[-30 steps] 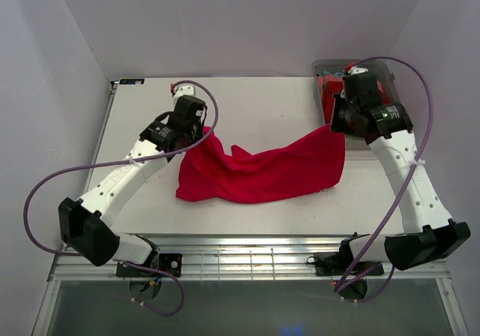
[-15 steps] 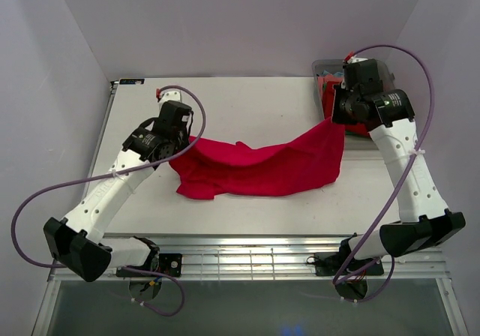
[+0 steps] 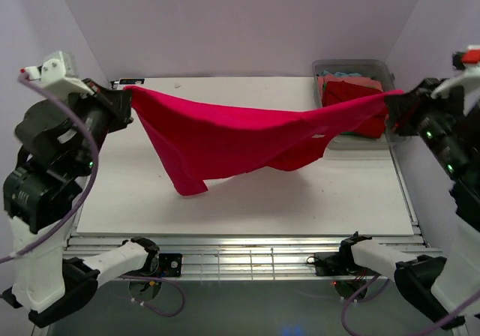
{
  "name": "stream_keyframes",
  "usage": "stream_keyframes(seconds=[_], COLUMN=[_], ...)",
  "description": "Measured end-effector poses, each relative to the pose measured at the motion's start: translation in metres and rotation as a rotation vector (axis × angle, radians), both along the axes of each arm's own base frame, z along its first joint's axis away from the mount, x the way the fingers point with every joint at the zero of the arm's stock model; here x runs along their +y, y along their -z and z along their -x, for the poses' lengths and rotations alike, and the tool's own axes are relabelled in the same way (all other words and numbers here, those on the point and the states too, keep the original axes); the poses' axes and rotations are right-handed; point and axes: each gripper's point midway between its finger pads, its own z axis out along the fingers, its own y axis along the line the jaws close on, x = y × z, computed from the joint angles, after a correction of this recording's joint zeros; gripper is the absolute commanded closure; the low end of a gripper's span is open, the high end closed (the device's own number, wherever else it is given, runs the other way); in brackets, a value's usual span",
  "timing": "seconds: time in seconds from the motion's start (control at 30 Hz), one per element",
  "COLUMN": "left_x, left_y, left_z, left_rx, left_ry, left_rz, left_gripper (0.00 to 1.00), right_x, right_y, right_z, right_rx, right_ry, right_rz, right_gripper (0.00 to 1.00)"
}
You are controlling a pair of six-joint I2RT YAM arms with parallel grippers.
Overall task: Fold and stack the t-shirts
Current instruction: Flatten out the tshirt
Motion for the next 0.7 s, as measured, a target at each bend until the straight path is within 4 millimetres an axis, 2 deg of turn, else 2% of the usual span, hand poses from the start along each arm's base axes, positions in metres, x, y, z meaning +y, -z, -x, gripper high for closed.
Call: stream_keyframes(seconds=[0.13, 0.2, 0.27, 0.53, 0.7], left_x=[0.006, 0.005, 0.006, 0.015, 0.016], left_y=[-0.016, -0.02, -0.026, -0.075, -0.08], left_z=[0.047, 0.065, 0.08, 0.127, 0.127], left_rx=[-0.066, -0.079, -0.093, -0.213, -0.23], left_ry=[0.102, 0.149, 0.184, 0.263, 0.258], left_rz=[0.072, 0.108, 0.143, 0.28, 0.306], left_gripper=[1.0, 1.0, 1.0, 1.0, 1.0], right_x=[-0.004, -0.001, 0.006, 0.028, 0.036], right_y=[-0.03, -0.044, -0.053, -0.085, -0.112], right_z=[0.057, 0.076, 0.085, 0.096, 0.086], right_rx=[-0.154, -0.215, -0.256, -0.356, -0.434], right_ry=[-0.081, -0.13, -0.18, -0.307, -0.334], right_rz=[-0.032, -0.051, -0.066, -0.158, -0.198], right_gripper=[0.92, 0.92, 0.92, 0.92, 0.92])
